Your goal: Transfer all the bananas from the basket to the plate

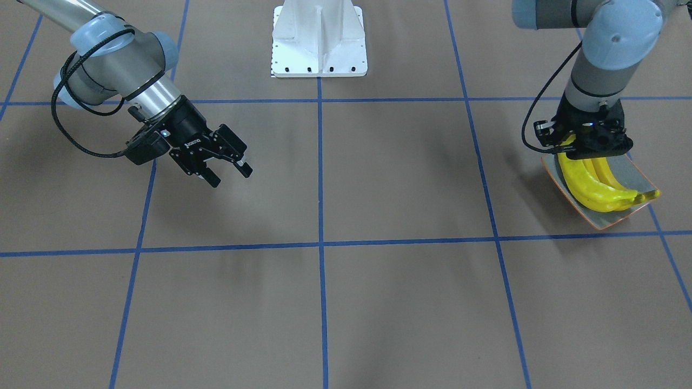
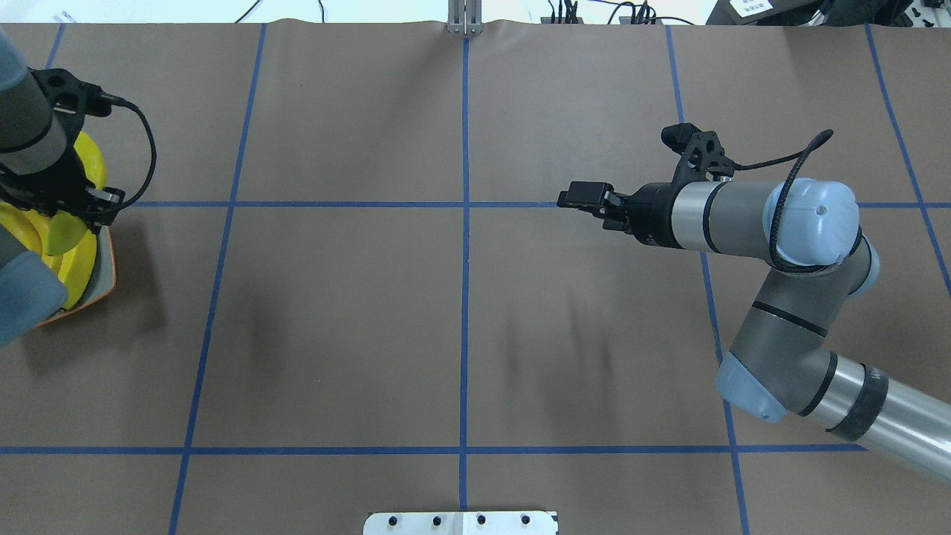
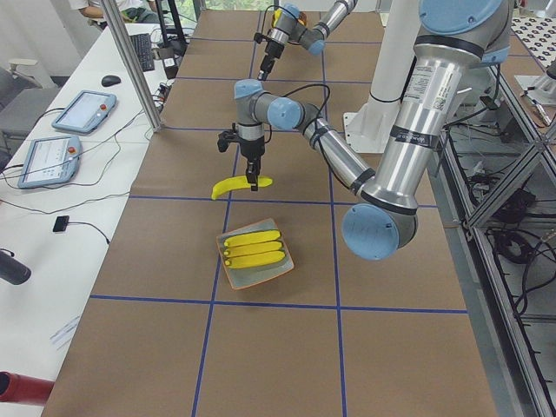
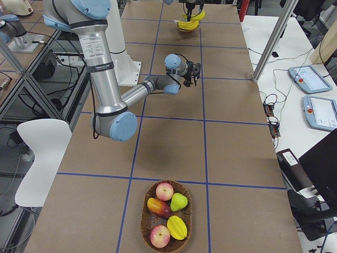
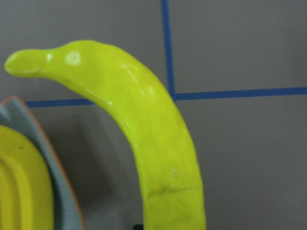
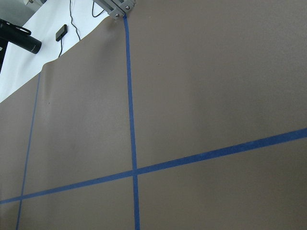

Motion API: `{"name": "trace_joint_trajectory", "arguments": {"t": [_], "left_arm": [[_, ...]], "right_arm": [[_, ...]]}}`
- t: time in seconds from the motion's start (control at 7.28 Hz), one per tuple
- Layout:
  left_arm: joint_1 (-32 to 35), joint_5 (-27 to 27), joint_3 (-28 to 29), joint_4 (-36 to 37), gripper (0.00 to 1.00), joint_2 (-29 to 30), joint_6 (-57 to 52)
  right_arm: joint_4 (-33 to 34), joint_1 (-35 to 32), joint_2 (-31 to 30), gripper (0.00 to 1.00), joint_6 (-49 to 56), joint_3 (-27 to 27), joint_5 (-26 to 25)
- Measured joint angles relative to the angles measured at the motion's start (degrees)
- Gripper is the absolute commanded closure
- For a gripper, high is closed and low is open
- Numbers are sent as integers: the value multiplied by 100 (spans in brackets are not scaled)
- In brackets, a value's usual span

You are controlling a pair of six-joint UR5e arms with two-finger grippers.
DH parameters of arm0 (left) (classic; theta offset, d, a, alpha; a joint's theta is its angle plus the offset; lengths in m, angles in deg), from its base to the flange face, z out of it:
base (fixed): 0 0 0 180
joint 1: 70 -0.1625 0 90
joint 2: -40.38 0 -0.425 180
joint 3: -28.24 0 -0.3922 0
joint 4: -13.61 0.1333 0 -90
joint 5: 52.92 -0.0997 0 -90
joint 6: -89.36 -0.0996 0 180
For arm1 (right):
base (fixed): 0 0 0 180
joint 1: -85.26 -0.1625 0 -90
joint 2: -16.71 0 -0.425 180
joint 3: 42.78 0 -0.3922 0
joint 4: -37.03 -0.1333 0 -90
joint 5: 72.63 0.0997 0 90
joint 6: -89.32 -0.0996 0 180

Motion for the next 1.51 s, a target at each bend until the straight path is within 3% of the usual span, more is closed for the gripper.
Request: {"name": "trace_joint_trajectory", "arguments": {"t": [0.27,0.69,1.1,1.51], "left_arm": [[32,-404,53,77,100,-522,-415],[100,-906,496,99,100,-723,-630],[202,-991,1017,75,100,-859,-661],[203,-986,1151,69,100,-930,-652]], "right_arm": [[0,9,9,0,-1,10,-2],[0,12,29,0,-31,5,-8],[0,12,49,0,-52,-5,-31],[0,26,68,0,-68,-26,-156]]}}
